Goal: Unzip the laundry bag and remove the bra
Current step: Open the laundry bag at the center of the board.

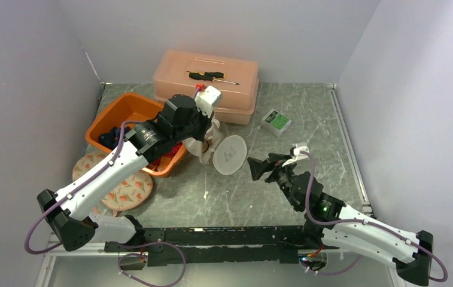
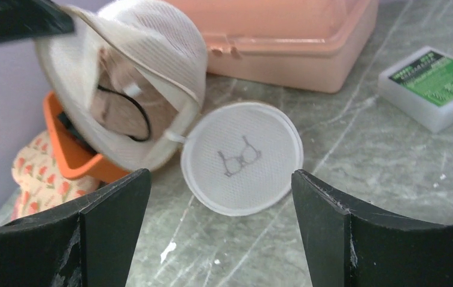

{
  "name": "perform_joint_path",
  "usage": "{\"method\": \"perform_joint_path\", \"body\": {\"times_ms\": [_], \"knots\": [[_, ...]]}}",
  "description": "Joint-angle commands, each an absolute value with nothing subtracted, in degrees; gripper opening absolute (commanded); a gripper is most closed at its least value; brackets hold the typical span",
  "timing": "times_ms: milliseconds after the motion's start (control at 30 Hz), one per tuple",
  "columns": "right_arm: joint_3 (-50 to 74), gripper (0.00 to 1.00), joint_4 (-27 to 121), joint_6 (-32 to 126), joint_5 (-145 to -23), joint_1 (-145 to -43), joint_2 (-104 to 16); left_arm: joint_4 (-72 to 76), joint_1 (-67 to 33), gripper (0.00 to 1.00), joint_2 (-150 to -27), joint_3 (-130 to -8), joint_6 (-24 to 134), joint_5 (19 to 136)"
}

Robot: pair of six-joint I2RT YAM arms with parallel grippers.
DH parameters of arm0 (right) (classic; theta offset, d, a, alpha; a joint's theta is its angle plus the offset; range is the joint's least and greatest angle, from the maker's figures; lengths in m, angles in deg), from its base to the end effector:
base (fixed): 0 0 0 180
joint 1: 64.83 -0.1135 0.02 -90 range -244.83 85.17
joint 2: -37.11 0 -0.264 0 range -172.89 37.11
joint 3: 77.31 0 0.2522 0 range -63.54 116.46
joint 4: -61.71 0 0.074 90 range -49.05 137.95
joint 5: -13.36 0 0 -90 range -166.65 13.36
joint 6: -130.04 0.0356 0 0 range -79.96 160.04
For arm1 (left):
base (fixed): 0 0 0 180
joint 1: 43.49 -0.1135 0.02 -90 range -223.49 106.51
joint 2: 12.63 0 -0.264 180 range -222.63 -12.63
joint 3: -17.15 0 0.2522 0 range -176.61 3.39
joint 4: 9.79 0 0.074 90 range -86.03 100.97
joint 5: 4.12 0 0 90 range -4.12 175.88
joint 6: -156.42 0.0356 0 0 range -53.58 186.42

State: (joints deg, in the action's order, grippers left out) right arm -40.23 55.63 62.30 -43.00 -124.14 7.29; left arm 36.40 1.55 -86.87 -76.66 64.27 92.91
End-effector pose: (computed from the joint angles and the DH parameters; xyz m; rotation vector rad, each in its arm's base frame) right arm 0.0908 0.1144 0.2788 -0.0382 1.5921 0.6664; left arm 0.2035 -0.1976 0.4031 0.6780 1.9391 -0.3917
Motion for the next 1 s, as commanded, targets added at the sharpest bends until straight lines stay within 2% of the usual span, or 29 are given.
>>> {"method": "perform_joint_path", "body": {"times_ms": [0,333,500,600,733,800,967], "knots": [[-39.12,0.91,53.41,65.67,-39.76,-124.15,7.20,34.42,1.91,0.03,-85.83,-82.57,57.30,93.34],[-37.00,0.90,51.87,59.56,-37.39,-123.25,17.65,34.19,2.02,0.03,-89.97,-94.84,38.34,82.38],[-34.63,0.90,50.09,56.47,-36.79,-123.24,23.39,29.79,1.99,0.03,-93.17,-93.90,31.31,79.34],[-34.28,0.90,48.36,56.24,-36.24,-123.22,25.93,29.08,2.03,0.03,-92.82,-88.16,29.62,83.80],[-35.89,0.90,44.30,58.76,-36.35,-123.27,25.99,24.51,1.95,0.03,-88.66,-72.94,28.21,92.94],[-37.82,0.90,43.45,60.86,-36.74,-123.27,25.52,20.07,1.87,0.03,-86.90,-62.39,26.97,94.31],[-42.28,0.89,42.69,67.02,-40.60,-123.20,20.72,15.05,1.77,0.03,-83.25,-49.33,21.55,95.39]]}}
